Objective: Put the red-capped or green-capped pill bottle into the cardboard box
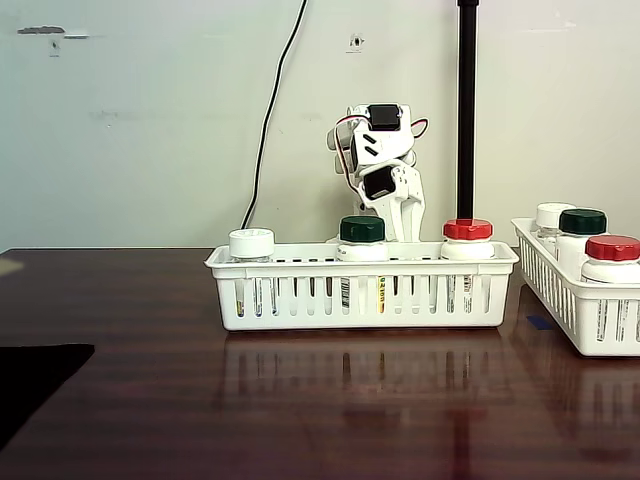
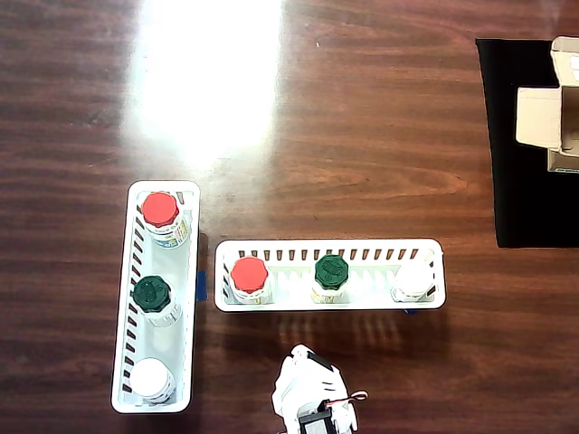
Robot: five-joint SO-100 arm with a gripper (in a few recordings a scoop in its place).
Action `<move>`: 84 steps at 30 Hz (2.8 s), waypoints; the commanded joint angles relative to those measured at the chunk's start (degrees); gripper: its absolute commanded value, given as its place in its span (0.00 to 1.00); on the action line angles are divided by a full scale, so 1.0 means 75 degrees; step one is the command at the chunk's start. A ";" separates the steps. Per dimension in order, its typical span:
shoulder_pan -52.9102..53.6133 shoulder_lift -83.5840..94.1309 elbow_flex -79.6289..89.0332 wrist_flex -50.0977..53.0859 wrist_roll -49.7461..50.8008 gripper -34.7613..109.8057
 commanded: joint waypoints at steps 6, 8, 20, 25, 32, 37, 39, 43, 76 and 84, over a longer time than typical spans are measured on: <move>0.1969 0.0656 0.0012 -0.2953 0.7441 0.27; 0.1945 0.0656 0.0012 -0.2953 0.7418 0.27; 0.2039 0.0656 0.0012 -0.3152 0.7465 0.27; 0.1969 0.0656 0.0012 -0.3316 0.7277 0.27; 0.2074 0.0656 0.0012 -0.3398 0.7312 0.27; 0.2039 0.0656 -0.0035 -0.3469 0.7441 0.27; 0.2004 0.0645 -0.0176 -0.3328 0.7652 0.27; 0.1770 0.0598 -0.0855 -0.2777 0.7711 0.27; 0.2355 -0.3059 -0.1711 -0.4887 0.6492 0.73; 0.2297 -0.2848 -0.1359 -0.5109 0.6527 0.73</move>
